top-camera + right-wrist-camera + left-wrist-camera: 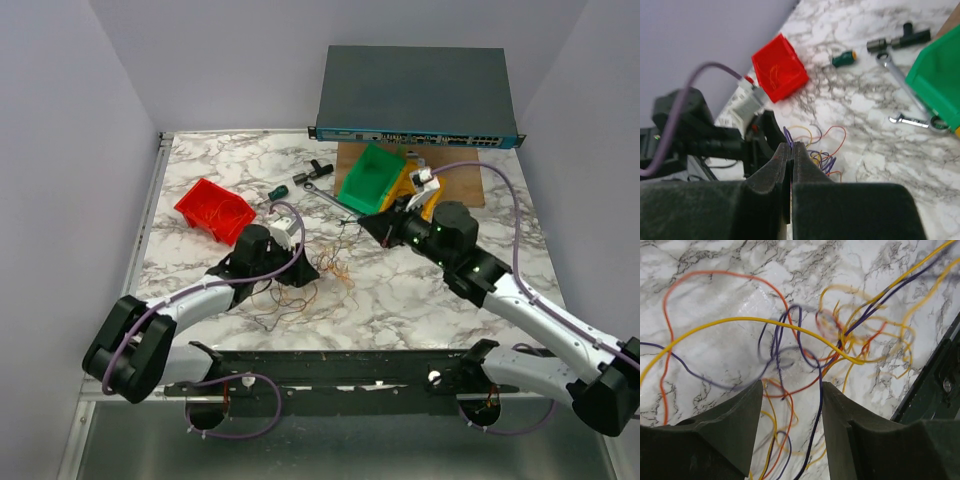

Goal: Untangle the cables
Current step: Untie the cable.

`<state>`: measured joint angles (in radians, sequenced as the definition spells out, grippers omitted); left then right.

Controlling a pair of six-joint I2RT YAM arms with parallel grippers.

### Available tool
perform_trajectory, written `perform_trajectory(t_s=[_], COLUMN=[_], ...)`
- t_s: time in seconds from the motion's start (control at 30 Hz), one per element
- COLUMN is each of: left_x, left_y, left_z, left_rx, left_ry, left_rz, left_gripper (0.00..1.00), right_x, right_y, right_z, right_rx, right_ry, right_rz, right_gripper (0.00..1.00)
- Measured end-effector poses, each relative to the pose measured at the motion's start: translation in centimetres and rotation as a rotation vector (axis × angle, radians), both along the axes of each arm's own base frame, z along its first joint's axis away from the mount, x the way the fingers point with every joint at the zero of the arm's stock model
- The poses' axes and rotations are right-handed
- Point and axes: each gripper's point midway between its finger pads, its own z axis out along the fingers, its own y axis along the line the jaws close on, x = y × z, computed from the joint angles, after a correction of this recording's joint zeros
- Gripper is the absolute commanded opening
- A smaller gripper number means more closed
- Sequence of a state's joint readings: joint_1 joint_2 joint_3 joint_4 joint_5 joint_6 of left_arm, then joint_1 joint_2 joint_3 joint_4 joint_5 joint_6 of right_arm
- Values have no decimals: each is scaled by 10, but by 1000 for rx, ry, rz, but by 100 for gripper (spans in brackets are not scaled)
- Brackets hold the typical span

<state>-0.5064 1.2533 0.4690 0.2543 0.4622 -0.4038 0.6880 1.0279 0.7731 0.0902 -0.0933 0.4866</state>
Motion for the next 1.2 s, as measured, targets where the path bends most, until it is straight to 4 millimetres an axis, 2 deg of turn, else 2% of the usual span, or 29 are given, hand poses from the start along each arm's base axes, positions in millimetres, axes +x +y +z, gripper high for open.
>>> perform_trajectory(t_s=[0.17,0.33,0.4,0.47,0.57,0.67,0.8,0.97,1.07,1.2], left_x=[1,2,2,2,2,3,3,-13,-22,-33], left_y=[-3,-1,0,1,1,1,2,-2,-9,-23], left_z=[-18,-32,-35,-35,-36,-33,-22,1,25,66], left_rx=[51,99,110,115,118,115,91,-12,-68,-136], left_ry=[85,151,159,162,161,152,104,-4,-96,-251], left_rz=[-8,-3,2,5,8,11,13,-30,-64,-108], left_gripper=[46,40,35,25,17,20,52,89,98,97], right_x=[9,7,4,-2,-12,-19,-21,-16,-12,-9], right_y=[-20,-55,-72,-89,-109,-123,-133,-127,-116,-93], right_z=[79,156,186,215,246,258,262,255,250,237], right_rx=[51,106,130,158,191,204,198,160,144,127], right_ry=[-117,-246,-294,-338,-388,-409,-416,-389,-370,-324], right_rz=[-114,-250,-313,-367,-424,-461,-494,-484,-447,-356], right_gripper=[1,1,1,1,1,1,1,1,1,0])
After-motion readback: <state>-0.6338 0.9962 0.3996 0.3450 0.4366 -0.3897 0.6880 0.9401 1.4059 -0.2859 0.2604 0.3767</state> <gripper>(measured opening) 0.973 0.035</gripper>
